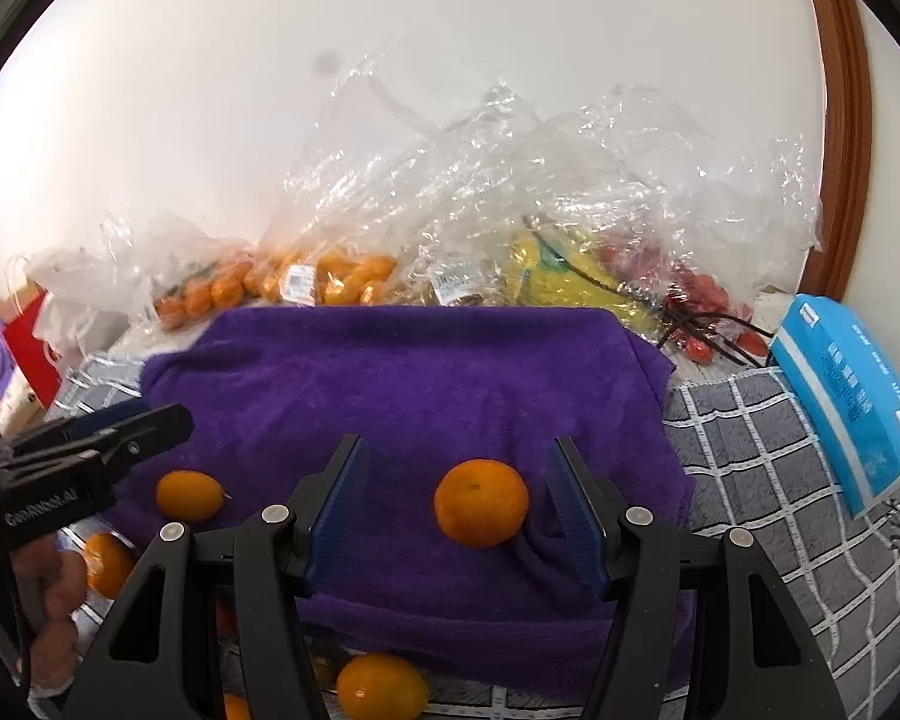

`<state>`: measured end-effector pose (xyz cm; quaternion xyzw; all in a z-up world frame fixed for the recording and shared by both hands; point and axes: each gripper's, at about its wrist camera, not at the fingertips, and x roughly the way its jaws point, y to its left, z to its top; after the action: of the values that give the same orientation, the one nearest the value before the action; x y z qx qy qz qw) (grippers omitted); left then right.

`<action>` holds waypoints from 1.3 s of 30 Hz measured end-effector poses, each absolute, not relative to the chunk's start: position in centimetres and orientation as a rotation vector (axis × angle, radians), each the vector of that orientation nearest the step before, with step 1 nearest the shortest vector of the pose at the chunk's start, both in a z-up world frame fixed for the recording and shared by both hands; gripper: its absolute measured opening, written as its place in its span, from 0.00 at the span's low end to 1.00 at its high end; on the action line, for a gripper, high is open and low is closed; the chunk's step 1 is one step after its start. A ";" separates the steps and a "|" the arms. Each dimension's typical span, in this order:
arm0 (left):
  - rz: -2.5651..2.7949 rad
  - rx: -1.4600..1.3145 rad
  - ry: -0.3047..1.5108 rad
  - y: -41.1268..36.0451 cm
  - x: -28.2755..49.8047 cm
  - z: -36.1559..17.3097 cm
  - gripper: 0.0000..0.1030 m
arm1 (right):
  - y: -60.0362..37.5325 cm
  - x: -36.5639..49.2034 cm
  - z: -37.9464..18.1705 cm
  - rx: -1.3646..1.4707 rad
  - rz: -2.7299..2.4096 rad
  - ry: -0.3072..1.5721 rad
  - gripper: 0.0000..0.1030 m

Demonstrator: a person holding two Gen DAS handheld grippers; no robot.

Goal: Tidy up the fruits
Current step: 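Open the right tool to drop its orange on the towel while the left tool releases its orange, then grasp a large orange with the left tool while the right tool grasps a yellow fruit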

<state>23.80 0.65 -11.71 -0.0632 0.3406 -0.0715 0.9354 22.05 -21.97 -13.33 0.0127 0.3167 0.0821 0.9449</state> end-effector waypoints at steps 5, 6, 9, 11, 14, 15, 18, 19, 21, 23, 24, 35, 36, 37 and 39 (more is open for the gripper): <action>-0.161 -0.113 0.684 0.5 23.4 -11.1 0.55 | -21.5 21.0 -12.1 -0.013 0.152 0.591 0.59; -0.166 -0.110 0.679 0.4 23.3 -10.9 0.55 | -21.5 20.8 -11.8 -0.018 0.152 0.580 0.59; -0.176 -0.084 0.658 0.0 22.9 -10.3 0.55 | -21.5 20.2 -10.9 -0.008 0.187 0.552 0.59; -0.176 -0.076 0.644 -0.3 22.6 -9.7 0.55 | -21.5 20.2 -10.2 0.009 0.193 0.561 0.59; -0.193 -0.063 0.622 -0.6 21.9 -8.5 0.55 | -21.5 19.5 -8.7 0.011 0.186 0.559 0.59; -0.193 -0.055 0.617 -0.7 21.7 -8.1 0.55 | -21.4 19.0 -8.2 -0.001 0.178 0.549 0.59; -0.235 -0.055 0.604 -0.8 20.4 -6.5 0.55 | -21.3 17.4 -7.3 -0.030 0.175 0.543 0.59; -0.244 -0.057 0.599 -0.8 19.9 -6.1 0.55 | -21.4 16.9 -7.2 -0.028 0.182 0.551 0.59; -0.248 -0.062 0.589 -0.5 18.8 -5.5 0.55 | -21.5 15.9 -7.4 -0.018 0.201 0.583 0.59; -0.258 -0.070 0.593 0.0 17.8 -5.1 0.55 | -21.5 15.2 -8.0 -0.024 0.200 0.624 0.59; -0.257 -0.075 0.600 0.3 17.4 -5.1 0.55 | -21.4 14.7 -8.3 -0.031 0.191 0.638 0.59; -0.133 -0.173 0.746 6.0 14.0 -9.6 0.55 | -21.2 10.7 -13.7 0.012 0.203 0.751 0.54; -0.118 -0.172 0.759 6.4 13.7 -10.2 0.55 | -21.1 10.7 -14.2 0.018 0.208 0.765 0.53; -0.112 -0.171 0.769 6.5 13.5 -10.7 0.55 | -20.9 10.8 -14.6 0.023 0.212 0.777 0.51; -0.105 -0.175 0.793 6.8 13.2 -11.6 0.55 | -20.7 10.9 -15.4 0.029 0.219 0.801 0.50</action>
<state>13.18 6.78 -11.65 -0.0852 0.3853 -0.0509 0.9174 10.86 -20.72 -15.44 0.0139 0.3889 0.1066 0.9150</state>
